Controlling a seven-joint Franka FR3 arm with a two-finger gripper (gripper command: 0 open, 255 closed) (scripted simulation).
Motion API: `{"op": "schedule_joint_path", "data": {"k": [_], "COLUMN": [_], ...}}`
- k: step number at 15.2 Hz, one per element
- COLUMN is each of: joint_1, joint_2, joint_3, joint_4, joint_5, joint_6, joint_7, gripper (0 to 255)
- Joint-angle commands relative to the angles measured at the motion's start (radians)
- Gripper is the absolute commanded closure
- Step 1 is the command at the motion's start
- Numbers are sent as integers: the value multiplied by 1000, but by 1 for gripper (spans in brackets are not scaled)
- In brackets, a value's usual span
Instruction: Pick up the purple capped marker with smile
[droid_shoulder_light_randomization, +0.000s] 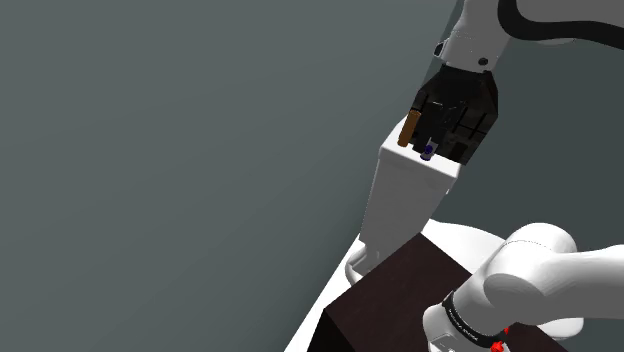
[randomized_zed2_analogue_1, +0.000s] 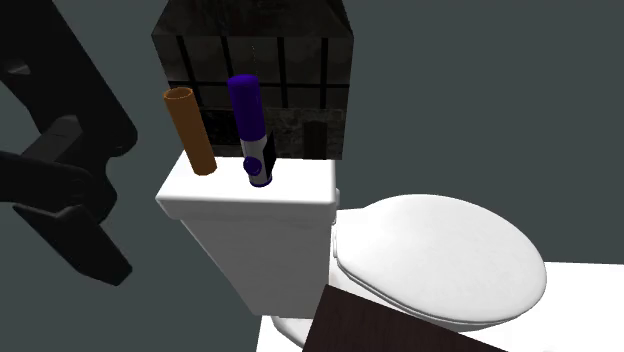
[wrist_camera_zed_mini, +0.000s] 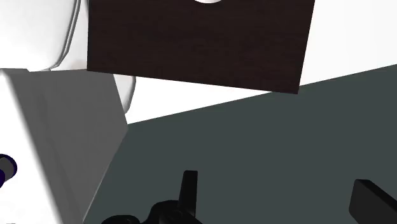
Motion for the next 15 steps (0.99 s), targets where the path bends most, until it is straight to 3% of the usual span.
{"op": "schedule_joint_path", "data": {"k": [1, 15], "joint_1": [0, -199], "joint_2": [0, 253], "joint_3": [0, -173], "joint_4": [0, 156], "joint_5": [0, -137], "joint_6": [0, 125], "joint_7": [0, 78], "gripper": [0, 0]}}
